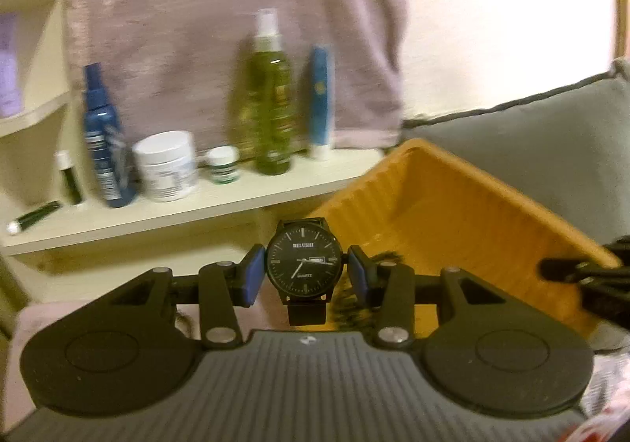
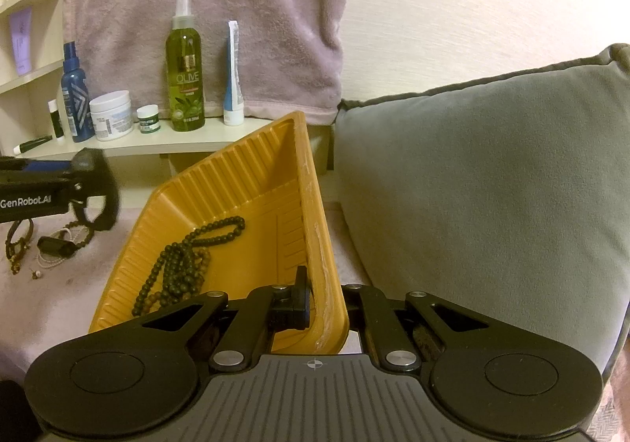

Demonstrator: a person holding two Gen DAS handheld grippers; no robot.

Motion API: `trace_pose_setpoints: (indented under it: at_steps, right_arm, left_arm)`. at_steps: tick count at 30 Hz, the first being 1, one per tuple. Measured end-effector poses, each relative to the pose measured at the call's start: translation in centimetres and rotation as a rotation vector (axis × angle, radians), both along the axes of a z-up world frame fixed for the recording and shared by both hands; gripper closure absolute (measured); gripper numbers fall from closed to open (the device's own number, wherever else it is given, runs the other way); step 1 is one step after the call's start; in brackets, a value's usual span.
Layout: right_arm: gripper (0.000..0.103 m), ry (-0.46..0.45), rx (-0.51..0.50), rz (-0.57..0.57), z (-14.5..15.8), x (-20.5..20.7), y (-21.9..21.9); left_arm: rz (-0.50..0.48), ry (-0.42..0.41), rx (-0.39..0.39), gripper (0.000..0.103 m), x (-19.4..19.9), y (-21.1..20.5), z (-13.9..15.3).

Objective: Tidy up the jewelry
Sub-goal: 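Carry the black wristwatch to the tray and release it with the left tool, then move the left tool back over the remaining jewelry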

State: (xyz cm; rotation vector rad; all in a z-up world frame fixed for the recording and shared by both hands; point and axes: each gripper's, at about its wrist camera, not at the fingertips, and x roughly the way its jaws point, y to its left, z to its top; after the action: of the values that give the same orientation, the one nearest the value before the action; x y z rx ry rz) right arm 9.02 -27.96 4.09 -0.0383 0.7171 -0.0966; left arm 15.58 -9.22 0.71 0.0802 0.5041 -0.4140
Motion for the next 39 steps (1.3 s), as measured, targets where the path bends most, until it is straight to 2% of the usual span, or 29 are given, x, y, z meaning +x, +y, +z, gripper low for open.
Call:
trace_pose_setpoints:
  at_steps: [3, 8, 15, 19, 33, 39]
  right_arm:
    - [0.097, 0.0, 0.001, 0.0, 0.0, 0.0, 0.1]
    - [0.097, 0.001, 0.005, -0.002, 0.0, 0.0, -0.2]
    - [0.097, 0.003, 0.008, -0.003, -0.1, 0.1, -0.3]
    - [0.097, 0.003, 0.009, -0.004, -0.2, 0.2, -0.4]
    - [0.097, -0.001, 0.005, -0.001, -0.2, 0.2, -0.3]
    - [0.097, -0.001, 0.004, -0.001, -0.2, 0.1, -0.3]
  left_arm:
    - [-0.068, 0.011, -0.039, 0.062, -0.2, -0.7, -0.1]
    - [-0.153, 0.053, -0.015, 0.062, -0.7, -2.1, -1.6]
    - [-0.185, 0.149, 0.006, 0.062, -0.8, -2.5, -4.3]
    - [-0.191, 0.17, 0.006, 0.062, -1.1, -2.5, -4.7]
    - [-0.122, 0.131, 0.001, 0.061, -2.2, -1.1, -4.2]
    - [-0.039, 0.105, 0.0, 0.06, -2.9, 1.4, -4.1]
